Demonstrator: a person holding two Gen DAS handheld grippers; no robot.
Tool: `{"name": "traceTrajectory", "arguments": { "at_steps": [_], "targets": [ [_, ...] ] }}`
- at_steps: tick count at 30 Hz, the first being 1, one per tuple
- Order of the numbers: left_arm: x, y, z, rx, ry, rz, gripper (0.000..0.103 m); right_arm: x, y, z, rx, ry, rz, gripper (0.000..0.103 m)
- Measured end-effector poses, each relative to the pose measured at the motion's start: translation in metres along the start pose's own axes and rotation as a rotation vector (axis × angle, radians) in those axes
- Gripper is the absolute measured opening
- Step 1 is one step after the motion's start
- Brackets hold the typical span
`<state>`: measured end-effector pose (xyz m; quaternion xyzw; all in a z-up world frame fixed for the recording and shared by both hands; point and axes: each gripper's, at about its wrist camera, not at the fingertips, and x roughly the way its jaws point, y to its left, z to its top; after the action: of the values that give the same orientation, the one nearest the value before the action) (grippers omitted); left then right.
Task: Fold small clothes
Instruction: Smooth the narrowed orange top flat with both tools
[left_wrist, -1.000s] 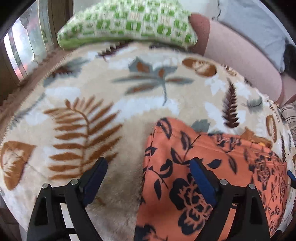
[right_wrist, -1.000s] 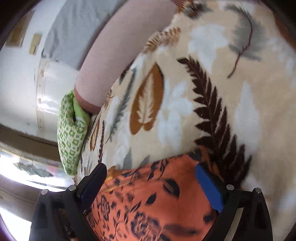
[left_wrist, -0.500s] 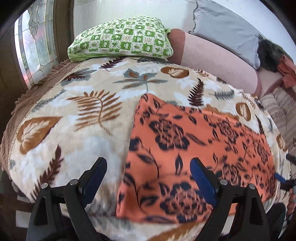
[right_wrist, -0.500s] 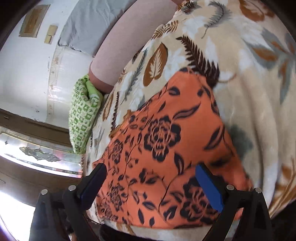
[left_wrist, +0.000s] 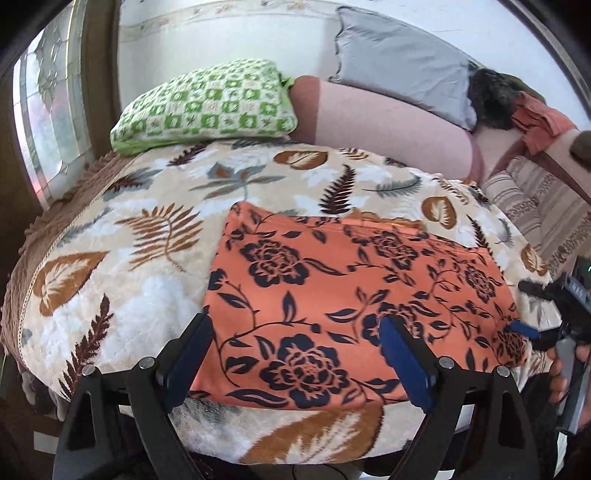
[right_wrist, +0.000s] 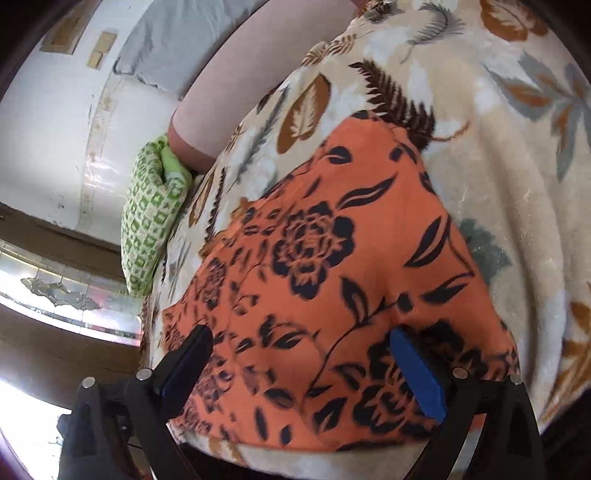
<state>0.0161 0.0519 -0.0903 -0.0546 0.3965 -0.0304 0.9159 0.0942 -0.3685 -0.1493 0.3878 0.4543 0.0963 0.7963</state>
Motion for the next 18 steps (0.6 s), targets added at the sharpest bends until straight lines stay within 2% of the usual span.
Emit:
{"name": "traceTrajectory", "arguments": {
  "at_steps": [3, 6, 7, 10, 13, 15, 16, 18],
  "targets": [
    [0.0, -0.009, -0.002, 0.004, 0.002, -0.025, 0.092, -0.009, 0.012, -0.003, -0.083, -0.034, 0.011, 0.098],
    [0.001, -0.015, -0.004, 0.016, 0.019, -0.046, 0.092, 0.013, -0.016, -0.003, 0.023, 0.042, -0.073, 0.098],
    [0.0, -0.017, -0.005, 0.022, 0.016, -0.053, 0.092, 0.016, -0.025, -0.004, 0.089, 0.06, -0.055, 0.098],
    [-0.002, -0.017, -0.007, 0.015, -0.002, -0.055, 0.092, 0.0, -0.011, -0.007, 0.063, 0.033, -0.012, 0.098],
    [0.007, -0.02, -0.006, 0.003, 0.033, -0.065, 0.092, -0.003, -0.001, -0.008, -0.009, 0.012, 0.005, 0.098],
    [0.008, -0.024, -0.006, 0.011, 0.032, -0.068, 0.092, 0.011, -0.019, -0.006, 0.03, 0.041, -0.059, 0.098],
    [0.008, -0.026, -0.006, 0.02, 0.03, -0.066, 0.092, 0.017, -0.027, -0.007, 0.071, 0.057, -0.063, 0.098],
    [0.008, -0.03, -0.006, 0.034, 0.028, -0.058, 0.092, 0.007, -0.023, -0.005, 0.105, 0.033, -0.041, 0.098]
  ]
}}
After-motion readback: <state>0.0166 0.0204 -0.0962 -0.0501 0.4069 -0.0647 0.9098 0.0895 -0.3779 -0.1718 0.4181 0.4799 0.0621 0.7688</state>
